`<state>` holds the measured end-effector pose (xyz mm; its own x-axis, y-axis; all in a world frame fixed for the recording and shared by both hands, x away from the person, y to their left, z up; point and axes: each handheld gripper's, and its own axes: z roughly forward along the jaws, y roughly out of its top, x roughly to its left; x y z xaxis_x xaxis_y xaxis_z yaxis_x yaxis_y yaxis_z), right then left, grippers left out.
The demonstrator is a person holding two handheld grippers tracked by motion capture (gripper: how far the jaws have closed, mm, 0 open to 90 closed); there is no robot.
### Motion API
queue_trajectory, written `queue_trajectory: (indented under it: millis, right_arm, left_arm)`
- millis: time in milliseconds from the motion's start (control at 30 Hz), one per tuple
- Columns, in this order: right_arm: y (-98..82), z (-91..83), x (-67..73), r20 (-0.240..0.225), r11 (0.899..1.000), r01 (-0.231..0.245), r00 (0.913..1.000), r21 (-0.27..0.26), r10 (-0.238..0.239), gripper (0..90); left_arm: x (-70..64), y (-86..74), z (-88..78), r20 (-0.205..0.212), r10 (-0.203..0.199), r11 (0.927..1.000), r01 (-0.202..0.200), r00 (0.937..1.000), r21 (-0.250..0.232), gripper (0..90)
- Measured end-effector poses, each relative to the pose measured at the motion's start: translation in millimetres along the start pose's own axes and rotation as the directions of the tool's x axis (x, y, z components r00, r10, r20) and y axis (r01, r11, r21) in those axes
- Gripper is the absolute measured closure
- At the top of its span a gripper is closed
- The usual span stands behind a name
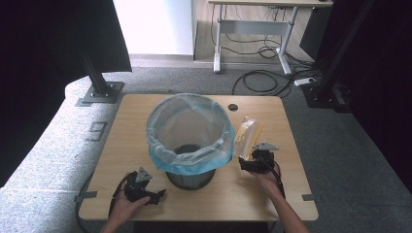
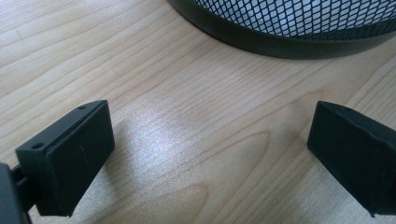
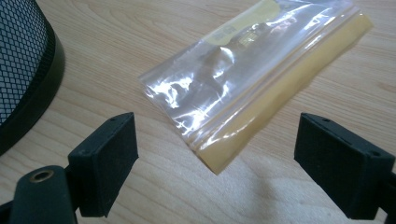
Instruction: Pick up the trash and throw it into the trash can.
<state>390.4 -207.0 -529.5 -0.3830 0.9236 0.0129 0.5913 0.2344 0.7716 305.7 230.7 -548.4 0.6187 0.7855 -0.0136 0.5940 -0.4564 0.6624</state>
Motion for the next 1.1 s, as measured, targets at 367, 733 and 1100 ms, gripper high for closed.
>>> queue_trajectory:
  millis: [367, 733, 1100]
  right_arm:
    - [6.9, 15.1, 2.7, 0.002, 1.000, 0.000, 1.0000, 0.006, 0.000, 12.9]
    - [10.8, 33.6, 14.4, -0.003, 0.999, 0.030, 0.9995, 0.026, -0.030, 12.6]
    - [22.2, 56.1, 28.2, 0.025, 0.997, 0.058, 0.9979, 0.041, -0.059, 11.6]
  left_arm:
    - [0.0, 0.0, 0.0, 0.000, 0.000, 1.0000, 0.000, 1.0000, 0.000, 0.4]
    - [0.0, 0.0, 0.0, 0.000, 0.000, 1.0000, 0.000, 1.0000, 0.000, 0.4]
    - [0.0, 0.0, 0.0, 0.000, 0.000, 1.0000, 0.000, 1.0000, 0.000, 0.4]
